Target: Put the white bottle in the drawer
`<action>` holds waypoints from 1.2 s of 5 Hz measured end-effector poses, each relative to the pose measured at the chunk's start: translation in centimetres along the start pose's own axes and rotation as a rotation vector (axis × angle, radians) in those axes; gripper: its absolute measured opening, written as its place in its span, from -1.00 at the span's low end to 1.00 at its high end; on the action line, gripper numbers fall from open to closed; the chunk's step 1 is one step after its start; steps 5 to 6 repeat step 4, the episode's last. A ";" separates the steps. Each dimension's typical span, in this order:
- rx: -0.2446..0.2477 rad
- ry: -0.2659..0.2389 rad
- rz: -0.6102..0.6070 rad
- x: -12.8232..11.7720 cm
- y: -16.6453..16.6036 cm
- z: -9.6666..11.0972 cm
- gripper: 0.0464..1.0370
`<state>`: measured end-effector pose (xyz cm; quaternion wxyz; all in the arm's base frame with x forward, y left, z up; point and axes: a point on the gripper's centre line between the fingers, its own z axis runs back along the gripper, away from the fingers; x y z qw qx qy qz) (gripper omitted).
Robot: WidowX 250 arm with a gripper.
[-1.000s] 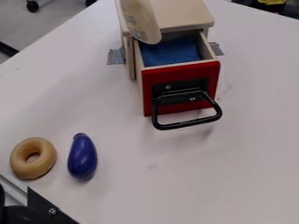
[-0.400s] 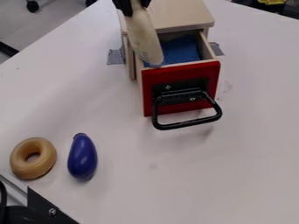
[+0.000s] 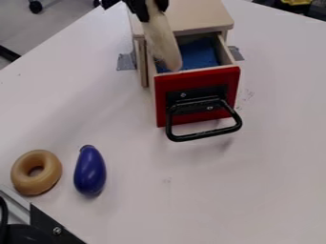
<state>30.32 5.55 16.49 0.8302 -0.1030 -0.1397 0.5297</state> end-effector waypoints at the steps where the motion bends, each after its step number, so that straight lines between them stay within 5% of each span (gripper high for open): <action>1: -0.037 0.024 -0.022 -0.4 -0.5 -0.1 -0.43; 4: -0.113 0.095 -0.043 -1.4 -1.1 0.0 -0.46; 6: -0.113 0.095 -0.043 -1.4 -1.1 0.0 -0.46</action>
